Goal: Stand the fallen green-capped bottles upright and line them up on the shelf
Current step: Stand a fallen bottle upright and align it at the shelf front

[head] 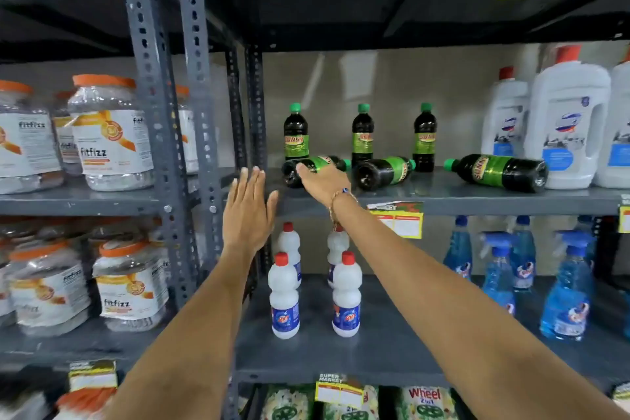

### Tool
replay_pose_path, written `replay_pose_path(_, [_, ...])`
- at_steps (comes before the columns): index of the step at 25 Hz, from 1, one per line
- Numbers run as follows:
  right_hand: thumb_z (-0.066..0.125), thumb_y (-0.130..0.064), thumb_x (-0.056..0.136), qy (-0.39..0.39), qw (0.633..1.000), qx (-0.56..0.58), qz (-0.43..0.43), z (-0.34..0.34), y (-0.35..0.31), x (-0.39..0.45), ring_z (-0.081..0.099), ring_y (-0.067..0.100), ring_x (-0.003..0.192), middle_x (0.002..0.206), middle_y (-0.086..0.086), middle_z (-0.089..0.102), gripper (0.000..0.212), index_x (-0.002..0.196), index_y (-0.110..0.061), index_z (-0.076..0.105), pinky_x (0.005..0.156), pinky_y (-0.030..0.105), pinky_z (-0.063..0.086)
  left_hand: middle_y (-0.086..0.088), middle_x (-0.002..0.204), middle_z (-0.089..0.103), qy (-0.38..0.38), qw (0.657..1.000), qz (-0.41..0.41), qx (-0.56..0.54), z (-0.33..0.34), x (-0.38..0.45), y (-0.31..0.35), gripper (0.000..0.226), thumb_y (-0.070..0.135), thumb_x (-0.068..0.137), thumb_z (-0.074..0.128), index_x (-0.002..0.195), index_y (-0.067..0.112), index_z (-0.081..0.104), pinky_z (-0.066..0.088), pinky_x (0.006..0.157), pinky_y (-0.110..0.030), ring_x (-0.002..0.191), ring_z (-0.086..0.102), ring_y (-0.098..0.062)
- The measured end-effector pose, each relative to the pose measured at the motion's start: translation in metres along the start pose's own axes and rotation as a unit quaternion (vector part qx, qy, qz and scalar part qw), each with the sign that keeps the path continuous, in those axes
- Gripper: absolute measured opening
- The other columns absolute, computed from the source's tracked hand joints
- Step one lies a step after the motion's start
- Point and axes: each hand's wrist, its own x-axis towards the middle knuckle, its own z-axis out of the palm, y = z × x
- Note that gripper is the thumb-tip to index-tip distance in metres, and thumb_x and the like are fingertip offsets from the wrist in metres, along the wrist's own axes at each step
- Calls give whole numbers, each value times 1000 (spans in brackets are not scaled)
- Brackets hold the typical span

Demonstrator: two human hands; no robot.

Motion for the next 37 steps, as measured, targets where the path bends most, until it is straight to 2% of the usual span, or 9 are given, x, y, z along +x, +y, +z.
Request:
replay_pose_path(2, [39, -59, 91, -17, 997, -4, 77, 18, -15, 19, 54, 37, 120, 128, 20, 60, 70, 122, 0, 60, 102, 38, 44, -13, 141, 49, 28, 999, 12, -12, 6, -2, -16, 56, 41, 100, 25, 136, 4, 46, 20, 117, -39, 137, 37, -28])
replay_pose_path(6, [25, -68, 89, -23, 984, -62, 164, 32, -27, 56, 45, 30, 133, 147, 13, 46, 81, 138, -8, 49, 109, 36, 36, -14, 110, 63, 78, 995, 60, 30, 18, -5, -27, 47, 38, 98, 30, 112, 4, 59, 35, 97, -41, 102, 56, -35])
replay_pose_path(16, [38, -52, 92, -115, 975, -98, 163, 40, -35, 91, 46, 30, 130, 145, 14, 45, 65, 140, -9, 43, 106, 38, 35, -11, 100, 64, 138, 986, 85, 30, 25, -7, -36, 39, 34, 98, 33, 100, 6, 60, 38, 88, -36, 88, 58, -30])
replay_pose_path(19, [57, -37, 72, -167, 952, -223, 129, 29, -44, 99, 60, 31, 105, 122, 14, 58, 67, 131, -5, 53, 89, 40, 48, -10, 101, 65, 135, 987, 86, 30, 25, -7, -37, 40, 35, 98, 33, 102, 6, 61, 37, 89, -36, 89, 58, -29])
replay_pose_path(22, [59, -40, 66, -256, 908, -314, 111, 20, -59, 98, 51, 26, 125, 145, 11, 43, 84, 142, -12, 39, 101, 41, 44, -11, 103, 65, 131, 987, 84, 27, 25, -7, -36, 42, 35, 99, 32, 104, 6, 61, 39, 90, -37, 92, 59, -29])
replay_pose_path(24, [59, -41, 80, -260, 915, -297, 88, 21, -66, 93, 50, 26, 121, 137, 10, 46, 64, 135, -14, 40, 98, 36, 42, -11, 103, 65, 130, 988, 83, 24, 24, -7, -36, 42, 36, 99, 32, 104, 6, 61, 40, 89, -37, 93, 59, -29])
replay_pose_path(27, [67, -43, 74, -270, 923, -261, 87, 30, -64, 86, 41, 23, 129, 139, -2, 36, 78, 138, -10, 40, 104, 37, 37, -11, 101, 65, 133, 987, 87, 23, 23, -8, -37, 41, 36, 99, 33, 102, 6, 61, 41, 89, -38, 92, 59, -29])
replay_pose_path(31, [77, -37, 61, -115, 983, -133, 43, 43, -47, 84, 60, 22, 95, 110, 7, 61, 54, 104, -10, 60, 77, 31, 54, -11, 101, 65, 138, 986, 84, 37, 25, -7, -36, 48, 38, 100, 25, 103, 6, 61, 41, 89, -38, 91, 60, -29])
replay_pose_path(37, [83, -33, 65, 132, 986, 103, -13, 78, -22, 82, 55, 28, 113, 127, 14, 49, 80, 125, -2, 41, 95, 39, 49, -10, 99, 64, 144, 985, 87, 29, 27, -6, -39, 42, 37, 99, 31, 101, 7, 60, 38, 89, -36, 90, 58, -28])
